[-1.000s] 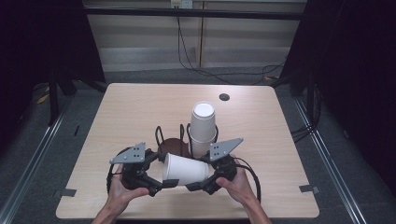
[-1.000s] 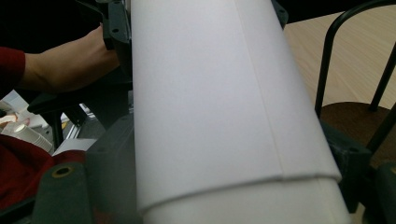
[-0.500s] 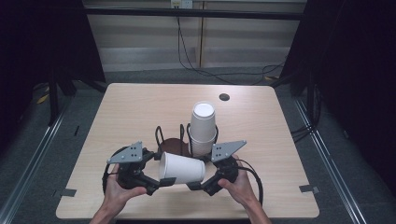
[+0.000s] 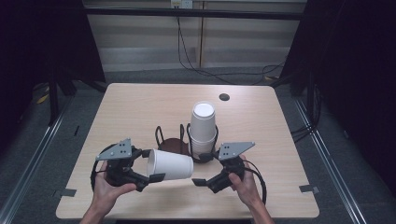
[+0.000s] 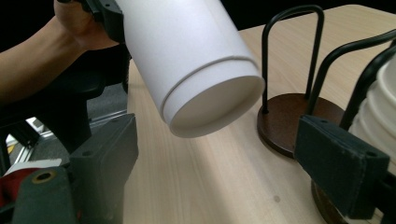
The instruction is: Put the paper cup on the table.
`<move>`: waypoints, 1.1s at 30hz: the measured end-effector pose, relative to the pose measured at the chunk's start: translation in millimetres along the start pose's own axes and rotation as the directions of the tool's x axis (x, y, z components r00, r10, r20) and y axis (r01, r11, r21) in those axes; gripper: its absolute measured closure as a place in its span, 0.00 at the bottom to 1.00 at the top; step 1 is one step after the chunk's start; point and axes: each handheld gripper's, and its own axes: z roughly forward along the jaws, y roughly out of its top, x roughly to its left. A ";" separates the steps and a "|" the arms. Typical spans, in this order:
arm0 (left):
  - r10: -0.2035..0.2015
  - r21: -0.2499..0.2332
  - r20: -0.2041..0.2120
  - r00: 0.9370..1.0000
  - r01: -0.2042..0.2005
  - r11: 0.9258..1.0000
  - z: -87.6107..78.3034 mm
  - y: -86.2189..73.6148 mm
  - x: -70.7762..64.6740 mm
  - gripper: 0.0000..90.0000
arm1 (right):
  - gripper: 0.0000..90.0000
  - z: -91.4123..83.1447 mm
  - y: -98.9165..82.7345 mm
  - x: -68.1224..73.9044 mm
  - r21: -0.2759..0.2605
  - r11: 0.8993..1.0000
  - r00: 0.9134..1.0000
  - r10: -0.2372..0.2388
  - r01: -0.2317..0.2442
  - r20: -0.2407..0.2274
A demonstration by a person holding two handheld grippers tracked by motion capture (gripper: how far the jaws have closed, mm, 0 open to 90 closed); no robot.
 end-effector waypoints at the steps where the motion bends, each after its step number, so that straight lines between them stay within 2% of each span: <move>1: 0.000 0.000 0.000 1.000 0.000 1.000 0.0 0.0 0.0 0.16 | 0.16 0.0 0.0 0.0 0.000 1.000 1.000 0.000 0.000 0.000; 3: 0.005 0.019 -0.016 1.000 -0.005 1.000 -2.3 0.0 1.4 0.16 | 0.16 -0.8 -1.1 -1.1 -0.026 0.999 1.000 0.020 -0.020 -0.001; 6: 0.006 0.043 -0.040 0.999 -0.004 0.999 -6.6 -2.1 2.5 0.16 | 0.16 -0.2 -1.7 -1.3 -0.021 1.000 1.000 0.023 -0.023 0.011; 8: 0.010 0.064 -0.081 0.997 -0.005 0.998 -11.0 -4.7 2.3 0.15 | 0.16 -0.5 -2.2 -1.7 -0.016 1.000 0.999 0.025 -0.024 0.026; 11: -0.019 0.060 -0.089 0.996 0.024 0.998 -17.7 -9.3 8.2 0.15 | 0.16 -3.1 -2.5 -2.4 -0.018 0.999 0.999 0.027 -0.026 0.041; 14: -0.030 0.070 -0.109 0.994 0.038 0.997 -25.9 -12.3 14.4 0.15 | 0.16 -7.7 -2.9 -3.6 -0.032 0.999 0.997 0.028 -0.026 0.065; 16: -0.026 0.090 -0.137 0.990 0.039 0.995 -31.3 -13.2 15.7 0.15 | 0.16 -10.7 -4.7 -3.7 -0.047 0.998 0.995 0.033 -0.028 0.093; 21: -0.034 0.100 -0.165 0.986 0.051 0.994 -41.7 -12.0 19.9 0.15 | 0.16 -15.2 -10.3 -4.1 -0.056 0.998 0.991 0.047 -0.040 0.122; 23: -0.025 0.113 -0.194 0.981 0.048 0.992 -46.1 -11.7 20.6 0.15 | 0.16 -16.9 -11.5 -4.1 -0.061 0.997 0.988 0.047 -0.038 0.147; 24: -0.027 0.128 -0.219 0.975 0.056 0.990 -49.0 -11.9 19.7 0.15 | 0.16 -19.2 -12.1 -4.1 -0.065 0.997 0.984 0.051 -0.040 0.168; 28: -0.024 0.140 -0.216 0.976 0.056 0.989 -54.5 -12.7 20.8 0.15 | 0.16 -22.4 -13.8 -4.4 -0.075 0.996 0.980 0.056 -0.042 0.189; 29: -0.024 0.149 -0.225 0.974 0.059 0.987 -56.0 -12.7 21.7 0.15 | 0.16 -22.4 -13.8 -4.4 -0.075 0.996 0.980 0.056 -0.042 0.189; 30: -0.017 0.158 -0.234 0.972 0.055 0.986 -58.9 -12.5 24.3 0.15 | 0.16 -23.1 -13.7 -4.5 -0.080 0.996 0.977 0.048 -0.031 0.210; 33: -0.023 0.160 -0.244 0.969 0.064 0.985 -60.7 -12.4 25.6 0.15 | 0.16 -23.1 -13.5 -5.0 -0.087 0.996 0.974 0.051 -0.032 0.219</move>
